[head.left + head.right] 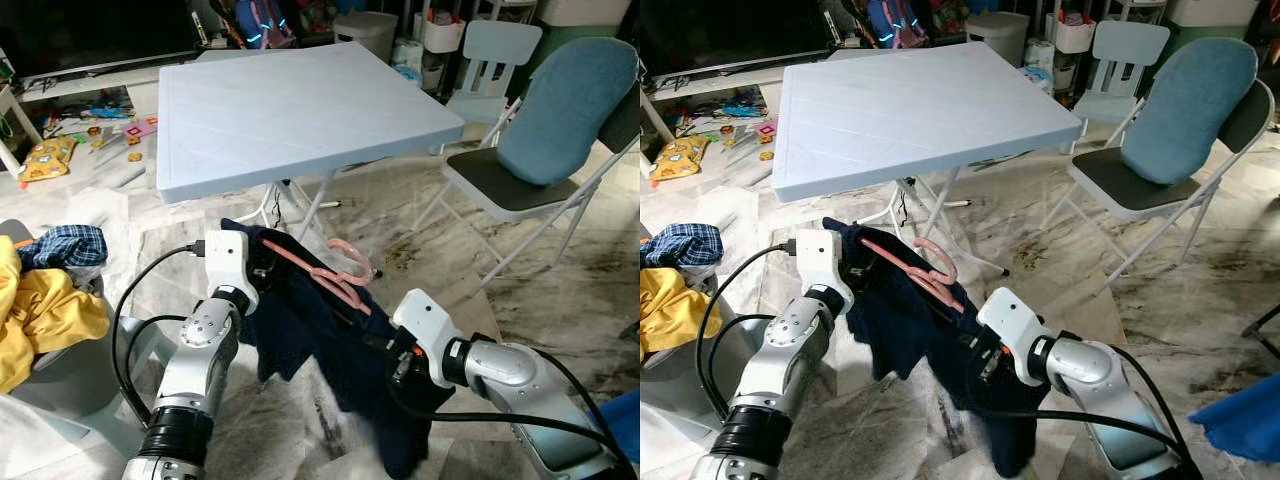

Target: Hang hanger

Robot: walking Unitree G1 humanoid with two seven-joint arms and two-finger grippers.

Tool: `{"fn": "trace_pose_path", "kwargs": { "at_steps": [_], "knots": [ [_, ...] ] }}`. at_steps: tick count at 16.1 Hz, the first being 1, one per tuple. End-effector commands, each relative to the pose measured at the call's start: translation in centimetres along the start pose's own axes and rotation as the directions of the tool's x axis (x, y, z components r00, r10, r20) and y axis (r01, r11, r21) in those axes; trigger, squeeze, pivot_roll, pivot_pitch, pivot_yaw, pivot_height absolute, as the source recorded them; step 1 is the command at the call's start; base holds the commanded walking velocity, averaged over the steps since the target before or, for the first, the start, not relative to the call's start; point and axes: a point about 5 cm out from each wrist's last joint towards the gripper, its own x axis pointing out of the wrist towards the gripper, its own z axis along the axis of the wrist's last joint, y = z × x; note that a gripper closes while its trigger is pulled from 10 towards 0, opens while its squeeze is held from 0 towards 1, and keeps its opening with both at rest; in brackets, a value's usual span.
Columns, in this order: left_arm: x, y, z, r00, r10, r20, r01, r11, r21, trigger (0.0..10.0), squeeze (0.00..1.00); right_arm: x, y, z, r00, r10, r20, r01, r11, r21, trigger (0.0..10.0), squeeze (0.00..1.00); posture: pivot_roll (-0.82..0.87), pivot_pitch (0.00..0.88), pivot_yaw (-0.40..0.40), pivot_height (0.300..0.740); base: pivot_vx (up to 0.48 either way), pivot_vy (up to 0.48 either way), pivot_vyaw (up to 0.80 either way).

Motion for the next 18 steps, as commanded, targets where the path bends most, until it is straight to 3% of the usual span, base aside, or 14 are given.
{"fn": "trace_pose_path", "kwargs": {
  "at_steps": [1, 5, 11, 18],
  "knots": [
    [-0.1, 1.5, 0.1, 0.998, 0.057, -0.005, -0.057, 0.998, 0.011, 0.0, 0.0, -0.4, -0.5, 0.8, 0.999, -0.016, 0.033, 0.016, 1.0, -0.017, 10.0, 0.0, -0.2, 0.0, 0.04, 0.74, 0.0, 0.0, 0.0],
    [-0.2, 1.6, -0.1, 0.998, 0.063, -0.016, -0.063, 0.997, 0.035, 0.0, 0.0, -0.5, -0.9, 0.0, 0.998, -0.06, 0.005, 0.06, 0.998, -0.011, 10.0, 0.0, -0.2, 0.0, 0.042, 0.74, 0.0, 0.0, 0.0],
    [-0.5, 0.9, -0.4, 1.0, 0.022, -0.017, -0.022, 1.0, 0.004, 0.0, 0.0, -0.1, -2.4, -0.3, 0.984, -0.177, -0.011, 0.176, 0.984, -0.023, 10.0, 0.0, -0.19, 0.0, 0.036, 0.74, 0.0, 0.0, 0.0],
    [-0.5, -0.5, -1.3, 0.997, -0.027, -0.068, 0.027, 1.0, 0.006, 0.0, 0.0, 1.4, -3.1, 1.8, 0.954, -0.286, 0.093, 0.291, 0.955, -0.047, 10.0, 0.0, -0.19, 0.0, 0.028, 0.74, 0.0, 0.0, 0.0]
  ]
}}
